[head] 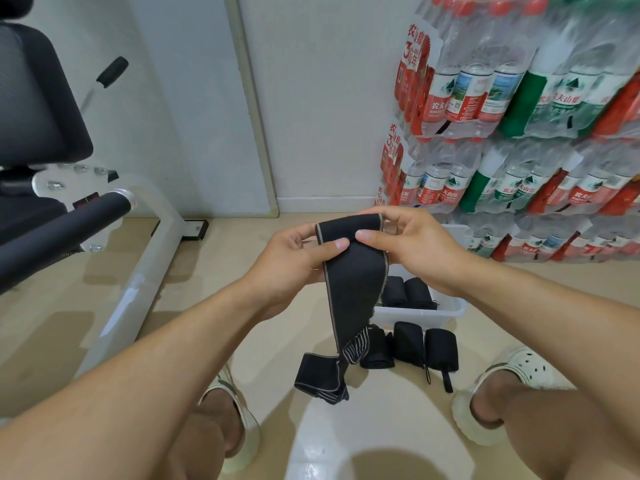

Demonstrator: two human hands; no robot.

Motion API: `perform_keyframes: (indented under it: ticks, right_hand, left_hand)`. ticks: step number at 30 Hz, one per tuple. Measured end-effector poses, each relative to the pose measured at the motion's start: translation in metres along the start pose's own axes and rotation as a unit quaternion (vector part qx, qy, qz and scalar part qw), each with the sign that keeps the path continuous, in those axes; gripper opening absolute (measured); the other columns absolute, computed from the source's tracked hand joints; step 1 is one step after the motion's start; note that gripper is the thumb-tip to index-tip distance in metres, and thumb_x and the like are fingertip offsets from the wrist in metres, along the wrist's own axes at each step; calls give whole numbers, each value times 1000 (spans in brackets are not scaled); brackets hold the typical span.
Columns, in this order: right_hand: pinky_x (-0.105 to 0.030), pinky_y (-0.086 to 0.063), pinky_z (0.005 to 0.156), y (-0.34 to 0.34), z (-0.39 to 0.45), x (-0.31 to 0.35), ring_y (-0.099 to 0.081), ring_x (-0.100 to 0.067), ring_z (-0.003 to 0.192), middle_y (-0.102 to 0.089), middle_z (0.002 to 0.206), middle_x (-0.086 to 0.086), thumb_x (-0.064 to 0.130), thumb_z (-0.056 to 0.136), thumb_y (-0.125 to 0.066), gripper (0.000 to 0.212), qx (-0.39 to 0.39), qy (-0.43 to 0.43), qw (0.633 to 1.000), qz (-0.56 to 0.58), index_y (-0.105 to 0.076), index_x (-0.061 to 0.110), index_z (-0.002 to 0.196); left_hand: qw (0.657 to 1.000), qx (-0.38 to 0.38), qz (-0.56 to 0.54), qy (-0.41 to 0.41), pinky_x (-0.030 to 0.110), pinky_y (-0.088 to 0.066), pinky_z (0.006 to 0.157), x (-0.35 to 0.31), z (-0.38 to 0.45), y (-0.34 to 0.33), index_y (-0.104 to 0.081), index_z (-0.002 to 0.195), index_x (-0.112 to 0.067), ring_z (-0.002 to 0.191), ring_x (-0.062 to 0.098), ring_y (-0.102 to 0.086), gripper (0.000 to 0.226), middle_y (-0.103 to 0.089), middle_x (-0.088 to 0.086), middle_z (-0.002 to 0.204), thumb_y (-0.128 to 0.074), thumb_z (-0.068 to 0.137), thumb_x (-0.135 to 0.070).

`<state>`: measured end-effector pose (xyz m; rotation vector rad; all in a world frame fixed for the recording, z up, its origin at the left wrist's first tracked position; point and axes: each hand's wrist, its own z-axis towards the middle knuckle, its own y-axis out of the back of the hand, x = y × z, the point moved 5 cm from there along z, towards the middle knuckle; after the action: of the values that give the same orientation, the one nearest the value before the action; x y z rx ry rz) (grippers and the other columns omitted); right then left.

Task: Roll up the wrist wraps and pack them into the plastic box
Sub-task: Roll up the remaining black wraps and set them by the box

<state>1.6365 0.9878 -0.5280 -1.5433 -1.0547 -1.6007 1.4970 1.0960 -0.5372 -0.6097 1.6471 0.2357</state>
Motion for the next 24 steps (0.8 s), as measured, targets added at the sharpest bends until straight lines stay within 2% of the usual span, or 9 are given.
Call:
perform_keyframes:
  ticks: [3,4,7,10,12,14,17,19,24]
  right_hand:
    - [-26,-59,72,-1,0,2,-75,-19,91,-77,106,-14,3,95,-66,27,-5,20,1000,-5,-72,10,120]
    - [-25,-59,72,-2,0,2,-75,-18,90,-77,105,-13,1,94,-67,28,-7,25,1000,-11,-72,10,121]
    - [-30,-62,78,-3,-2,2,-75,-21,93,-78,104,-7,0,94,-67,29,-1,31,999,-21,-74,18,116]
    - [-36,-61,89,-3,-4,1,-75,-26,100,-78,108,-9,2,92,-70,32,19,14,1000,-18,-74,25,113]
    - [-34,-59,91,-2,-6,2,-74,-26,102,-77,109,-11,8,90,-74,29,25,6,999,-24,-74,25,114]
    - [-30,-59,92,-1,-7,3,-74,-23,104,-76,115,-6,8,87,-75,38,21,5,1000,-7,-71,25,120]
    - [-33,-60,91,-1,-7,1,-72,-20,110,-73,121,-7,8,85,-76,51,26,-8,1000,14,-63,21,133]
    - [-35,-61,88,-2,-8,0,-73,-20,108,-75,116,-7,8,88,-75,45,33,-7,999,2,-65,16,131]
    - [-35,-63,81,0,-10,2,-76,-24,97,-77,107,-8,7,88,-75,28,0,4,1000,9,-72,17,114]
  left_hand:
    - [999,2,-16,33,41,-60,88,2,-1,-1,-66,126,-3,98,24,-72,49,-75,10,110,-67,89,-36]
    - [999,-9,-18,39,41,-60,89,3,0,0,-68,122,-3,96,24,-71,47,-74,11,107,-65,91,-38]
    - [998,-33,-40,39,38,-59,88,3,2,4,-70,112,-6,98,27,-70,23,-73,13,107,-64,97,-22]
    - [998,-49,-37,30,36,-59,87,1,4,8,-69,116,-5,95,27,-73,24,-75,15,108,-68,92,-4]
    - [998,-64,-19,16,32,-60,81,0,4,10,-69,113,-5,90,25,-74,28,-76,14,101,-70,87,5]
    - [998,-62,-12,6,31,-60,78,-2,3,8,-69,113,-4,88,24,-75,29,-77,13,99,-71,86,7]
    - [999,-51,-12,-6,32,-60,77,-3,4,4,-68,116,-1,90,26,-75,31,-77,15,102,-72,86,6]
    - [999,-50,-8,-12,31,-59,76,-4,5,2,-68,117,0,89,26,-75,32,-76,17,103,-72,86,7]
    - [998,-57,-4,-15,30,-59,73,-4,3,-1,-70,109,-2,87,24,-75,27,-76,14,98,-73,84,8]
